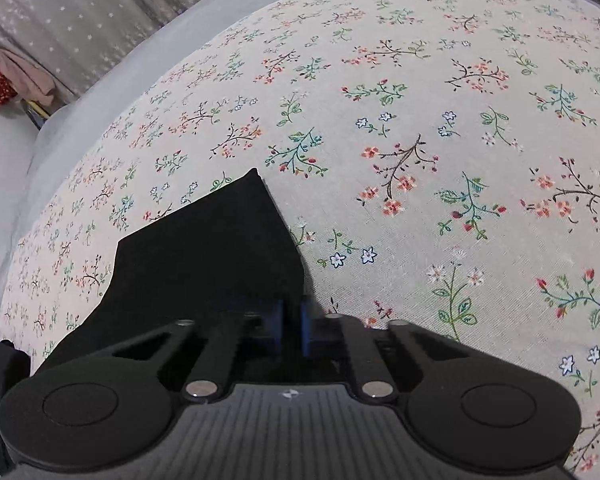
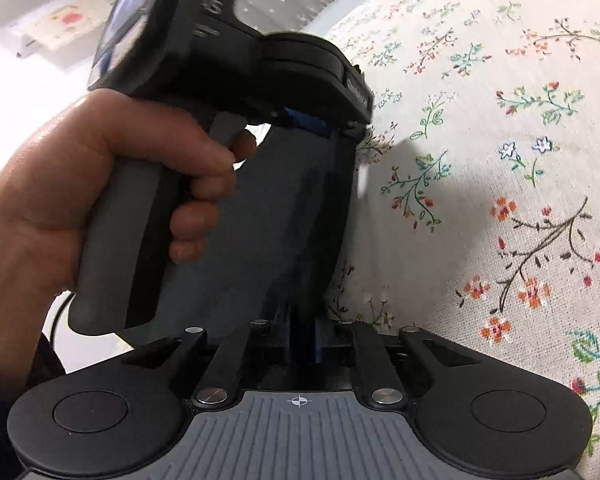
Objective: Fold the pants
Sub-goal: 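Close the right gripper on the pants edge while the left gripper brings its edge alongside, then lift the held pants edges with both grippers and fold them over the pants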
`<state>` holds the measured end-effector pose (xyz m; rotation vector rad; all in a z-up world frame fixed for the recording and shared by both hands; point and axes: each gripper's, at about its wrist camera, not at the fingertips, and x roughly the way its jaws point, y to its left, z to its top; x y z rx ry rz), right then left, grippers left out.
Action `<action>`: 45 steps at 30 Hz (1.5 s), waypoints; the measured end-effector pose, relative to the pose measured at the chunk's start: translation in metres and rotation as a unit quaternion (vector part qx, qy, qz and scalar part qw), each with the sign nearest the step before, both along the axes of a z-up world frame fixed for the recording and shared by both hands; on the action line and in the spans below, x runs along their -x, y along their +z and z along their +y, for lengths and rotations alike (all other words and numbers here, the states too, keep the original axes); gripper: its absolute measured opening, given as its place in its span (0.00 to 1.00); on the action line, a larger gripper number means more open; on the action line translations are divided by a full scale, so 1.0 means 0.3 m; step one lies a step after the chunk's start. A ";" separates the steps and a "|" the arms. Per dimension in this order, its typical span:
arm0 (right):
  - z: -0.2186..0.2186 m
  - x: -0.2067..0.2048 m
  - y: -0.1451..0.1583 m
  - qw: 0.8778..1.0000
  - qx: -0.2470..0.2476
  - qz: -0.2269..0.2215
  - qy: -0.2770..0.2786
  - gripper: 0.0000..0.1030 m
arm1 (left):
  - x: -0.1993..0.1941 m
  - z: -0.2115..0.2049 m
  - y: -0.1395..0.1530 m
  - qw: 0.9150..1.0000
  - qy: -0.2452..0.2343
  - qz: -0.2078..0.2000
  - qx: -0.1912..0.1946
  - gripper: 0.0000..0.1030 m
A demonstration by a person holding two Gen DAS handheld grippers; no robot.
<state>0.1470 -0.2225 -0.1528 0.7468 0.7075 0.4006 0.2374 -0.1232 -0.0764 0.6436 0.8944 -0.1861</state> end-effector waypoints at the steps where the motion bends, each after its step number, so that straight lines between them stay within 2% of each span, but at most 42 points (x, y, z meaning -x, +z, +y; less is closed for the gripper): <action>1: 0.001 0.007 0.011 1.000 0.001 -0.004 -0.004 0.06 | 0.004 -0.002 0.004 1.000 0.004 -0.004 0.007 0.23; 7: -0.050 0.056 0.088 0.999 -0.006 -0.022 -0.025 0.04 | 0.008 0.001 0.107 0.996 0.035 -0.014 0.087 0.22; 11: -0.161 0.103 0.134 0.999 -0.020 -0.028 -0.042 0.04 | 0.031 -0.081 0.194 0.991 0.023 -0.025 0.128 0.22; 15: -0.303 0.186 0.185 0.997 0.002 -0.041 -0.061 0.04 | 0.056 -0.219 0.238 0.985 0.007 -0.022 0.172 0.22; 19: -0.458 0.263 0.173 0.995 0.032 -0.033 -0.091 0.04 | 0.078 -0.396 0.222 0.980 -0.009 -0.015 0.196 0.22; 24: -0.644 0.359 0.134 0.991 0.065 -0.013 -0.120 0.04 | 0.099 -0.615 0.151 0.975 -0.023 0.009 0.220 0.22; 27: -0.720 0.408 0.095 0.987 0.072 0.002 -0.142 0.04 | 0.126 -0.739 0.094 0.979 -0.036 0.022 0.200 0.22; 31: -0.715 0.441 0.066 0.984 0.101 0.012 -0.146 0.04 | 0.094 -0.827 0.009 0.986 -0.018 0.047 0.162 0.25; 35: -0.694 0.443 0.058 0.985 0.092 0.015 -0.148 0.04 | 0.078 -0.881 -0.009 0.993 -0.038 0.025 0.105 0.27; 39: -0.688 0.456 0.058 0.986 0.081 0.017 -0.148 0.04 | 0.052 -0.912 -0.006 0.996 -0.053 0.017 0.075 0.25; 45: -0.728 0.441 0.044 0.986 0.068 0.026 -0.149 0.06 | 0.049 -0.904 -0.012 0.995 -0.063 0.014 0.073 0.23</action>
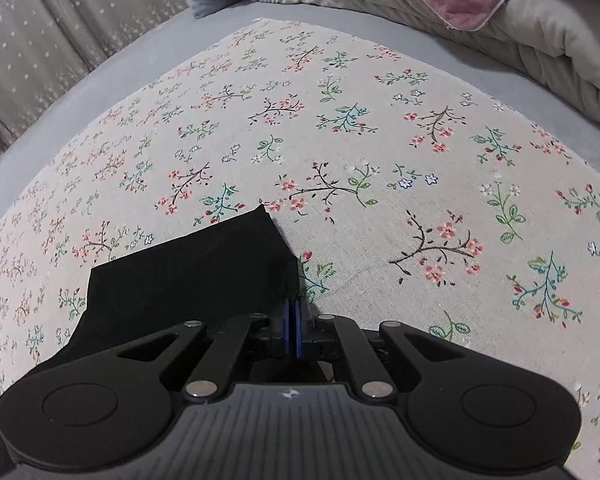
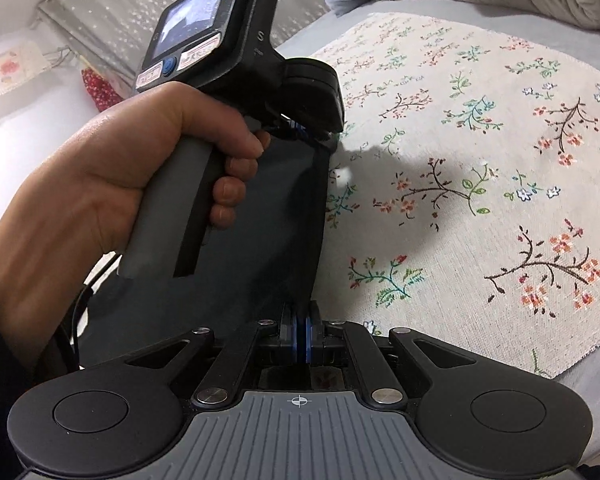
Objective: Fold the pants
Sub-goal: 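Lift the held pants edges with both grippers and fold them over the pants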
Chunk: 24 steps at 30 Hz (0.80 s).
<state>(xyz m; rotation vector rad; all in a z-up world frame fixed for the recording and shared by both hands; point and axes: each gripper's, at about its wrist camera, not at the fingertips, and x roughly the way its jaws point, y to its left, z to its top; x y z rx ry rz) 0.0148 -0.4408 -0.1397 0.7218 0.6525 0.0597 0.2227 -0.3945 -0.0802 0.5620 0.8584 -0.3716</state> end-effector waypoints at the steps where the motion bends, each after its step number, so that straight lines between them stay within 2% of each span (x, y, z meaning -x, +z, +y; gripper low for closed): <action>1: -0.010 0.001 -0.004 1.000 -0.008 0.003 -0.002 0.07 | 0.003 0.002 0.000 1.000 -0.001 -0.001 0.002 0.22; 5: -0.028 0.003 -0.033 0.999 -0.031 0.008 -0.011 0.10 | 0.007 0.021 0.009 1.000 0.003 0.001 0.022 0.22; 8: -0.030 0.011 -0.034 1.000 -0.025 0.005 -0.011 0.10 | 0.015 0.029 0.022 0.999 0.002 -0.003 0.033 0.22; 12: -0.029 0.045 0.002 1.000 -0.006 -0.017 -0.010 0.04 | 0.013 0.050 0.049 0.999 0.002 0.001 0.054 0.22; 18: -0.030 0.076 0.054 0.999 0.002 -0.048 -0.008 0.04 | 0.010 0.091 0.107 0.996 0.000 0.007 0.094 0.22; 24: -0.030 0.074 0.067 0.999 0.006 -0.053 -0.011 0.04 | 0.014 0.123 0.135 0.992 0.011 0.000 0.124 0.22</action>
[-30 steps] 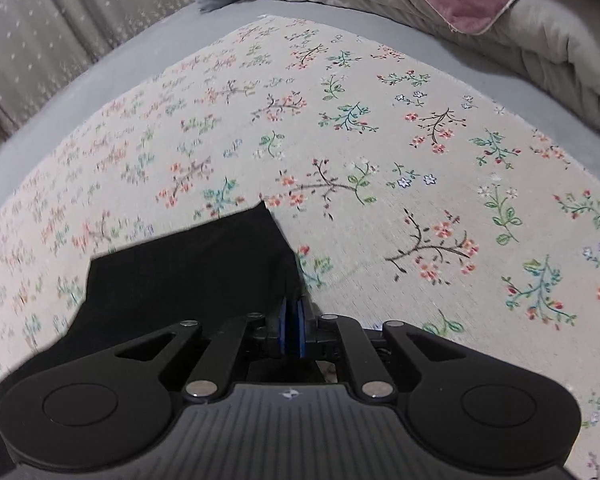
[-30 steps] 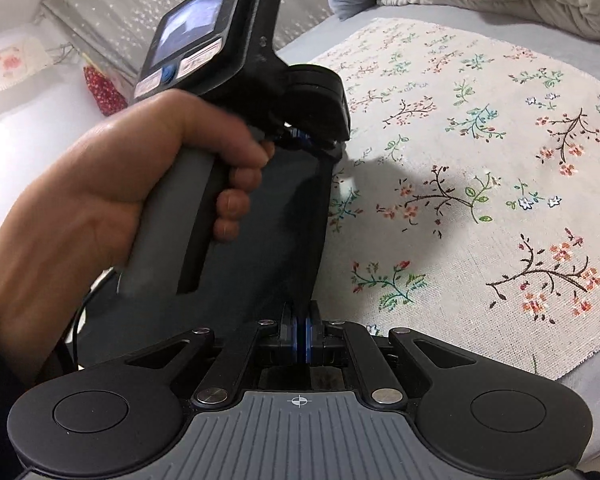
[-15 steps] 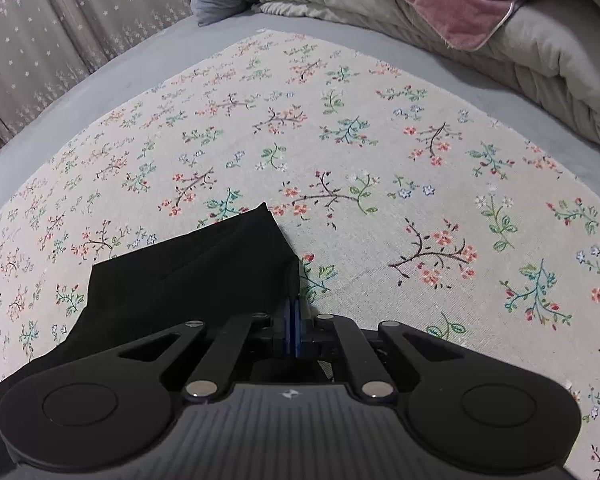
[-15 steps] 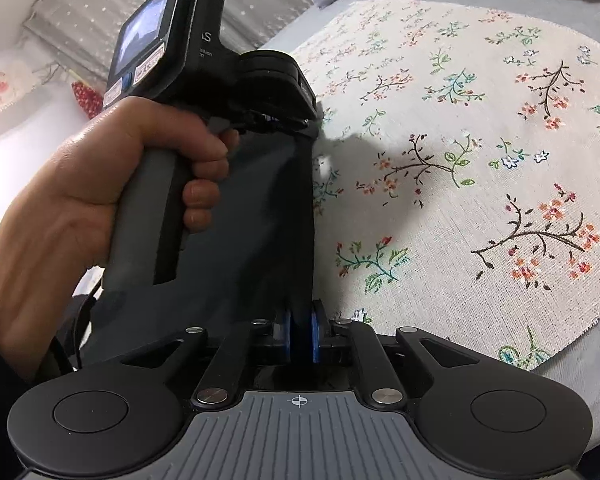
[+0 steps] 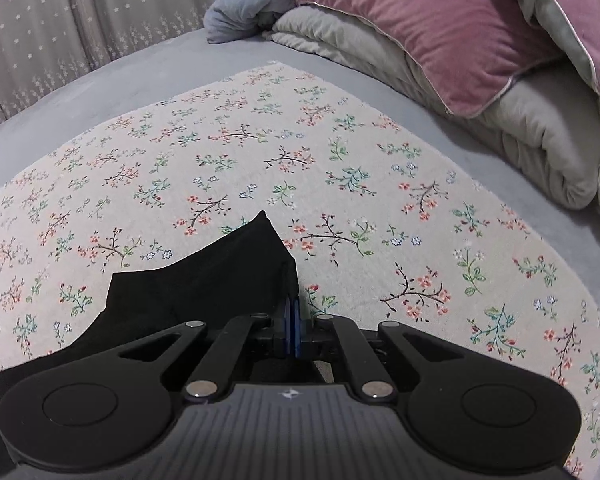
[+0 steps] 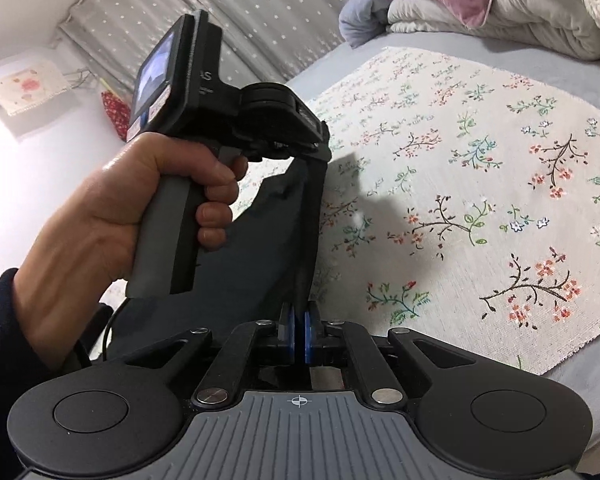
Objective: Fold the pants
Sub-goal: 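Lift the held pants edges with both grippers and fold them over the pants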
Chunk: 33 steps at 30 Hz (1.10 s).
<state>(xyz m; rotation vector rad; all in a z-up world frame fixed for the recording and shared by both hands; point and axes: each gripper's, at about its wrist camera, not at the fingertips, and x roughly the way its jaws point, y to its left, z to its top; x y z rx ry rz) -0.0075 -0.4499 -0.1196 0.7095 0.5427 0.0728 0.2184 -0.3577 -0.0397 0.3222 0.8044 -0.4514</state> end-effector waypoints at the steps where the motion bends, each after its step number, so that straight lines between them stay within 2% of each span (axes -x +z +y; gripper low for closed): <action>1: 0.000 -0.001 -0.004 1.000 0.000 0.002 -0.001 0.04 | 0.002 0.004 -0.003 1.000 0.001 -0.001 0.002 0.22; 6: 0.011 0.016 -0.001 1.000 0.013 0.001 -0.001 0.04 | 0.012 0.015 -0.016 1.000 0.006 -0.001 0.008 0.22; 12: 0.037 0.019 0.029 0.999 0.033 -0.012 -0.004 0.04 | 0.029 0.068 0.034 1.000 0.008 -0.014 0.025 0.22; 16: 0.089 0.023 0.089 0.996 0.073 -0.044 -0.002 0.04 | 0.026 0.146 0.083 0.998 0.013 -0.017 0.051 0.22; 20: 0.142 0.012 0.115 0.994 0.098 -0.048 -0.001 0.04 | 0.007 0.242 0.104 0.995 0.026 0.014 0.093 0.22; 25: 0.263 0.026 0.171 0.981 0.184 -0.064 0.011 0.04 | 0.003 0.354 0.132 0.989 0.032 0.025 0.139 0.22; 28: 0.363 0.023 0.186 0.968 0.239 -0.070 0.029 0.04 | 0.003 0.415 0.150 0.986 0.029 0.028 0.160 0.21; 31: 0.486 0.020 0.191 0.944 0.319 -0.077 0.042 0.04 | 0.010 0.483 0.170 0.984 0.033 0.023 0.172 0.21; 33: 0.555 0.012 0.192 0.933 0.346 -0.084 0.053 0.04 | 0.016 0.531 0.184 0.984 0.034 0.017 0.176 0.21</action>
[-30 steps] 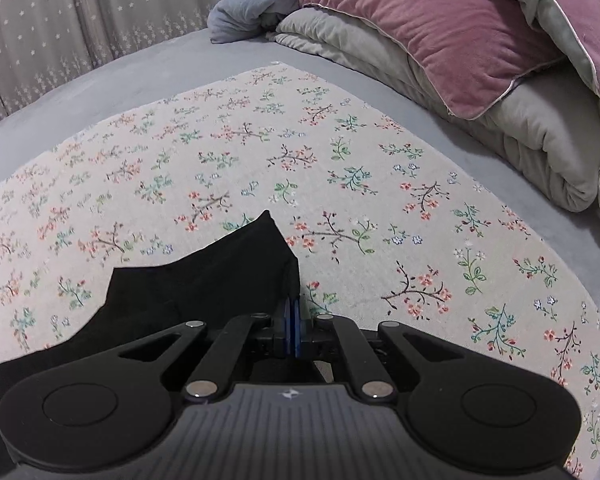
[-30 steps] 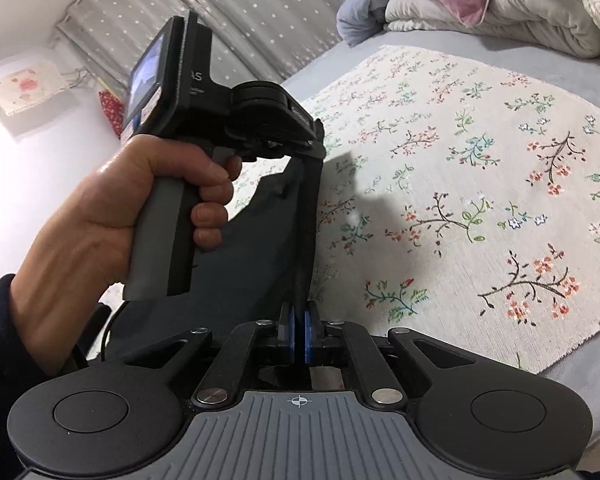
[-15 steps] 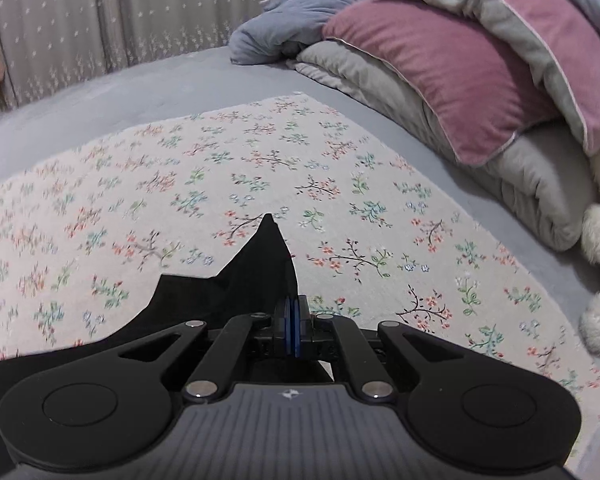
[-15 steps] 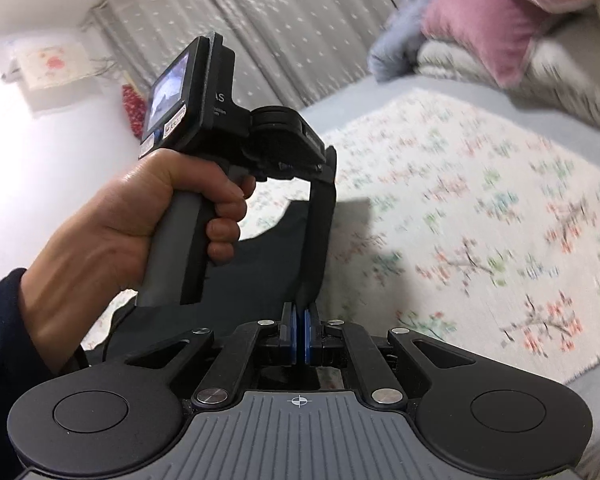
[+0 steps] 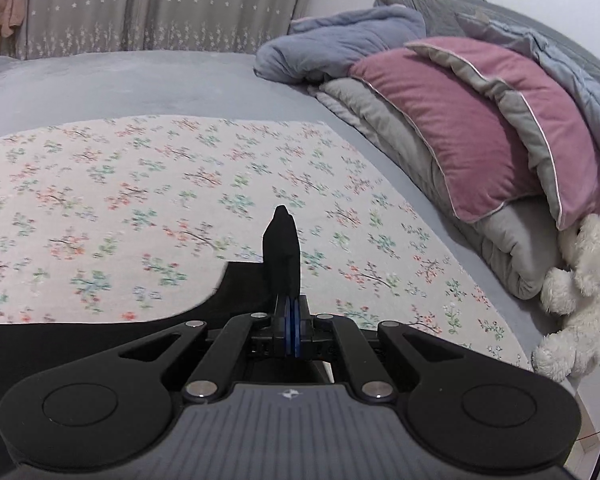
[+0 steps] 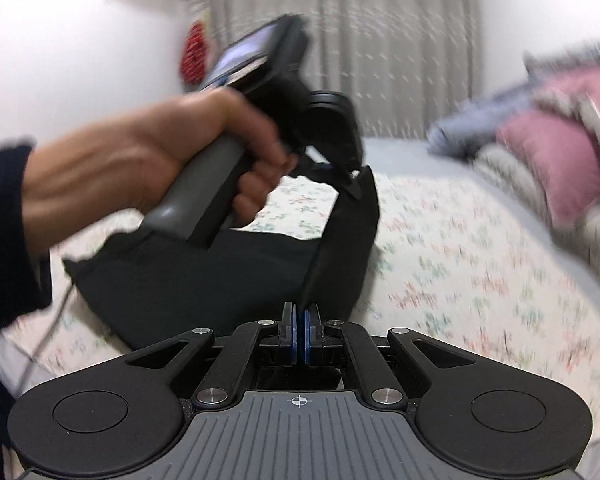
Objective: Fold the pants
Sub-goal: 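Lift the held pants edges with both grippers and fold them over the pants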
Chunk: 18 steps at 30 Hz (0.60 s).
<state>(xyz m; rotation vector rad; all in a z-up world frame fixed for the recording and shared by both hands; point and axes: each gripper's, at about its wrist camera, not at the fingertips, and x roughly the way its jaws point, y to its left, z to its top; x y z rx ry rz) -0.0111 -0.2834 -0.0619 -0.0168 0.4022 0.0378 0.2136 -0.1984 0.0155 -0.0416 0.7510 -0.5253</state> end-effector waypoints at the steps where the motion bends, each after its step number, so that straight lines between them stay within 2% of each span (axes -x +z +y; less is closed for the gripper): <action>1: 0.026 -0.007 0.001 1.000 0.007 -0.002 0.006 0.04 | 0.000 0.027 0.009 1.000 0.001 -0.003 0.003 0.21; 10: 0.251 -0.082 0.041 0.996 0.023 -0.028 0.076 0.04 | -0.019 0.335 0.077 0.999 0.024 -0.026 0.018 0.22; 18: 0.519 -0.166 0.022 0.989 0.030 -0.009 0.147 0.03 | -0.062 0.688 -0.014 0.996 0.079 -0.016 0.040 0.21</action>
